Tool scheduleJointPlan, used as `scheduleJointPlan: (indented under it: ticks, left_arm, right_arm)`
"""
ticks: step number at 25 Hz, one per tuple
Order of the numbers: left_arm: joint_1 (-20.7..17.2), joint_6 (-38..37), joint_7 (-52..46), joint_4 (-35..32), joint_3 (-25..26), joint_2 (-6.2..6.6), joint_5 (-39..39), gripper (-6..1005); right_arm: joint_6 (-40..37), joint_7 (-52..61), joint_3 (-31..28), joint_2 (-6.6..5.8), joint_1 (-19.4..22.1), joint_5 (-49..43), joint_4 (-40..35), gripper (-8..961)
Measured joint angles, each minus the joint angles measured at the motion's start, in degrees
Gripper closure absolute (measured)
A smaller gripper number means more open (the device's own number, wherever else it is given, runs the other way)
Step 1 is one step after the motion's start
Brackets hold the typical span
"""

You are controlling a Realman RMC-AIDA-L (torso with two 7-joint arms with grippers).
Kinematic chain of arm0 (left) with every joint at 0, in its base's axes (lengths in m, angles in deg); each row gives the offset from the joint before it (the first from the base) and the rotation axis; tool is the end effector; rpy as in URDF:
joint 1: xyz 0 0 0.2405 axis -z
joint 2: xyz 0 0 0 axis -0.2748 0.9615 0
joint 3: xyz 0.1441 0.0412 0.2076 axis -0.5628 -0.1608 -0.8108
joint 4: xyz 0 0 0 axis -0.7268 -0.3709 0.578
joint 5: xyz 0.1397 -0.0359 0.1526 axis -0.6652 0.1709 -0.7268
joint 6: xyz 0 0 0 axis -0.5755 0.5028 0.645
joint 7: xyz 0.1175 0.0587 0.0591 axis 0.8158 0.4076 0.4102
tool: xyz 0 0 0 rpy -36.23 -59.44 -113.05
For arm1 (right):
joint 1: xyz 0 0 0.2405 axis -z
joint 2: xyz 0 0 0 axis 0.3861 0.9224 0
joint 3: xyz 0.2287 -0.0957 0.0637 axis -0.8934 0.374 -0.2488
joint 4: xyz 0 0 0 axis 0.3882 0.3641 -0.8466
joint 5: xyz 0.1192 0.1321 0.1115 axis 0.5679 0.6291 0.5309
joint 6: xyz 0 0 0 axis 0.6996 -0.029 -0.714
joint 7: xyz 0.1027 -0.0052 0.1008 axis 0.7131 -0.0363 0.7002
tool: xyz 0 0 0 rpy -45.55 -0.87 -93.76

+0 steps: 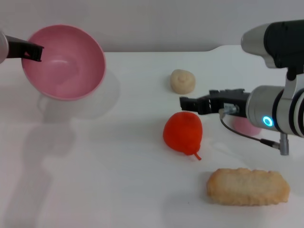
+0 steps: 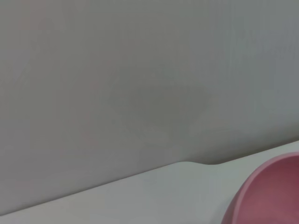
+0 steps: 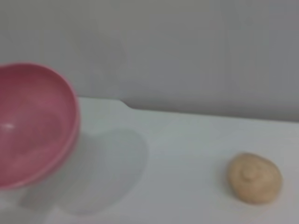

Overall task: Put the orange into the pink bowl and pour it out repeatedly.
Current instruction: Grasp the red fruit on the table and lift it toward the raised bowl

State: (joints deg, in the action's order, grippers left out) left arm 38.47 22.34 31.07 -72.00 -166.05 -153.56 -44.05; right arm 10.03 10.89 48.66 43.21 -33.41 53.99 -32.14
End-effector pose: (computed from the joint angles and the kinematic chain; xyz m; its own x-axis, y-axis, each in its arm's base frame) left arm -0.1951 0.3882 0.0733 0.7268 0.6237 0.2878 0.5126 -0.2135 -0.8316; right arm 0.1487 0.3118 -0.0400 0.5986 -0.6825 -0.4194 -0.7838 -0.3908 -0.4827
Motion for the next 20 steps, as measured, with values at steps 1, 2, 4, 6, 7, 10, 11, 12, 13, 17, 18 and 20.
scheduleJointPlan:
  ticks: [1,2,4,6,7,10,11,12,13,17,18,20]
  left_arm:
    - [0.3,0.0,0.1,0.4,0.1,0.00,0.0,953]
    - [0.6,-0.1,0.2,0.7,0.2,-0.01,0.0,953]
    - [1.0,-0.2,0.2,1.1,0.2,0.01,0.1,953]
    - [1.3,-0.2,0.2,1.2,0.2,0.05,0.1,953]
    - [1.4,-0.2,0.3,1.3,0.2,0.06,0.1,953]
    - [1.7,-0.2,0.6,1.3,0.2,0.05,0.2,953]
    - [1.8,-0.2,0.8,1.3,0.2,0.04,0.2,953]
    - [1.9,-0.2,0.8,1.3,0.2,0.02,0.3,953]
    - [1.9,-0.1,0.9,1.3,0.2,0.00,0.3,953]
    - [1.9,0.0,0.9,1.3,0.2,0.05,0.4,953]
    - [1.9,0.0,0.9,1.3,0.2,0.05,0.4,953]
    - [1.9,0.0,1.0,1.4,0.2,0.05,0.4,953]
  right_arm:
    - [0.6,0.6,0.1,0.00,-0.1,-0.7,0.2,274]
    - [1.0,1.1,0.2,0.01,-0.2,-1.2,0.7,275]
    - [1.2,1.5,0.4,0.02,-0.7,-1.7,2.1,276]
    - [1.2,1.5,0.5,0.02,-1.8,-1.7,4.0,277]
    - [1.2,1.5,0.8,0.05,-2.5,-1.5,5.0,278]
    - [0.9,1.5,1.7,0.15,-4.6,-1.3,7.6,279]
    - [0.8,1.5,2.0,0.18,-5.3,-1.2,8.3,280]
    - [0.5,1.6,2.4,0.21,-5.9,-1.1,8.8,281]
    - [0.0,1.6,2.7,0.22,-6.2,-1.0,9.1,281]
    - [-1.8,1.7,3.1,0.21,-6.7,-0.1,9.7,284]
    - [-2.0,1.7,3.2,0.21,-7.0,0.1,10.2,284]
    - [-2.4,1.7,3.3,0.20,-7.6,0.4,11.3,285]
